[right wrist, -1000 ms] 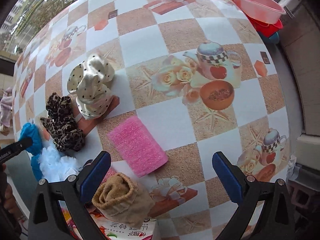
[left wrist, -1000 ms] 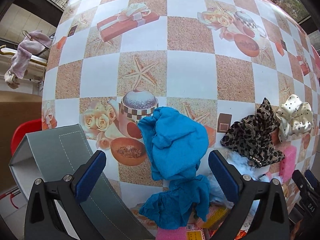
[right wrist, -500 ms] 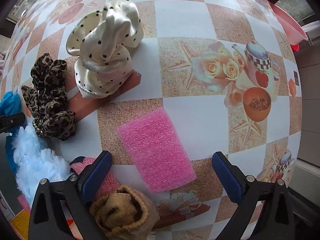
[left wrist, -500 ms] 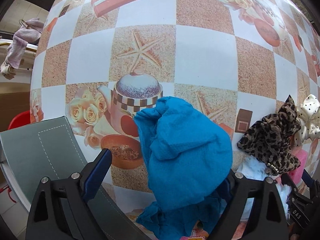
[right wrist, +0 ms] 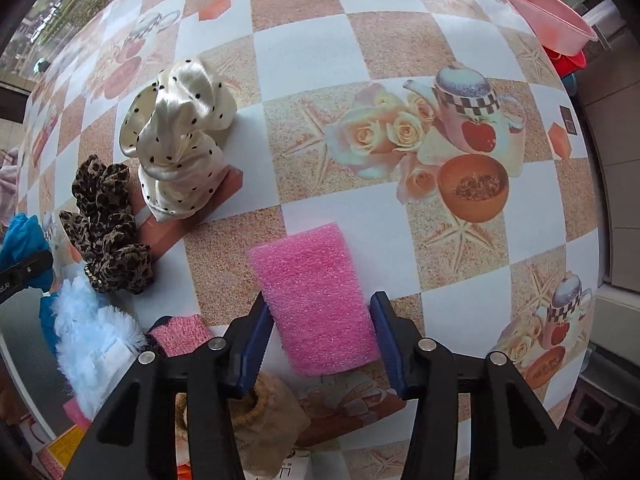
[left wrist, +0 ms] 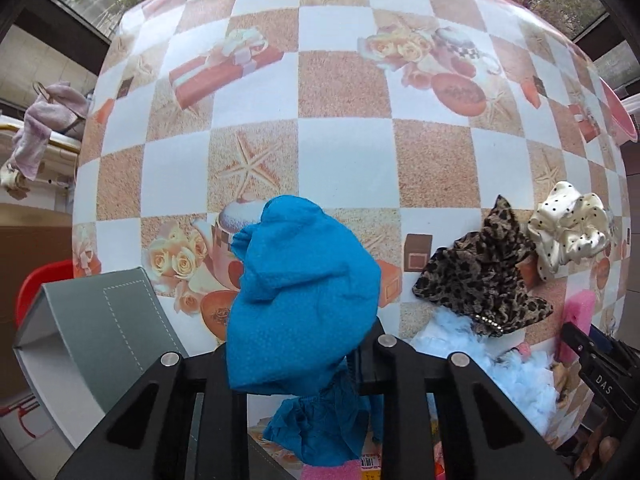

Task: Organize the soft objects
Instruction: 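Carry the blue cloth and pink sponge in both grippers over the white box, then open the left gripper to drop the blue cloth while the right drops the pink sponge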

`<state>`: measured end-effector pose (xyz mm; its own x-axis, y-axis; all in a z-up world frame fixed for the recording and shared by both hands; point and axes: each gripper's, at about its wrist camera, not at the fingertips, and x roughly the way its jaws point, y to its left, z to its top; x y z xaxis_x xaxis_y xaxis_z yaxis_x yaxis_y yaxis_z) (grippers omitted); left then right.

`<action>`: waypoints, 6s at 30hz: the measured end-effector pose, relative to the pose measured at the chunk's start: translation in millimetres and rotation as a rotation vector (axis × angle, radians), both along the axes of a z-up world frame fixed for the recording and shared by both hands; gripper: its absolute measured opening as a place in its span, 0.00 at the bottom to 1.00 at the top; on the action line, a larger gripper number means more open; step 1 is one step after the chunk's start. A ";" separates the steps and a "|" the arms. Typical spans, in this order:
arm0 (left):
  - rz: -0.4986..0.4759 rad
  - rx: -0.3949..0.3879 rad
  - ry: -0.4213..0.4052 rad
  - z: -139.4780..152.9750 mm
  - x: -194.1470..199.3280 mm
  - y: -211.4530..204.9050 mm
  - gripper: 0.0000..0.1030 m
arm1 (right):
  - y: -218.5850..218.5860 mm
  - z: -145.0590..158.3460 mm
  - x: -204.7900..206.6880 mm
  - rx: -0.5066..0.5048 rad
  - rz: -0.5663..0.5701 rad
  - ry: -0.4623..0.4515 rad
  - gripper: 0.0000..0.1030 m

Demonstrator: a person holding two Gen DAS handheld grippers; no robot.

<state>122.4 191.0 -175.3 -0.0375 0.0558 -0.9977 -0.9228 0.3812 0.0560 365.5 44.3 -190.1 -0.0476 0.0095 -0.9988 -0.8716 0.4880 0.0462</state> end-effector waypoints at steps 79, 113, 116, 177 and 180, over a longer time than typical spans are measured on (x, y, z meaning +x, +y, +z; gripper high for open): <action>-0.160 0.203 -0.315 206.5 -139.4 -202.9 0.27 | -168.6 207.6 -189.7 0.253 0.066 0.072 0.50; 0.142 0.092 -0.148 136.4 -259.8 -193.7 0.27 | -74.0 187.1 -338.2 0.181 0.447 0.156 0.50; 0.138 0.090 -0.148 135.5 -258.2 -193.2 0.27 | -73.3 186.3 -338.0 0.177 0.443 0.155 0.50; 0.139 0.066 -0.127 118.1 -268.6 -170.6 0.59 | -47.5 164.2 -345.1 0.113 0.439 0.168 0.51; 0.171 0.063 -0.137 117.8 -272.8 -168.2 0.80 | -47.9 164.9 -343.9 0.112 0.430 0.164 0.61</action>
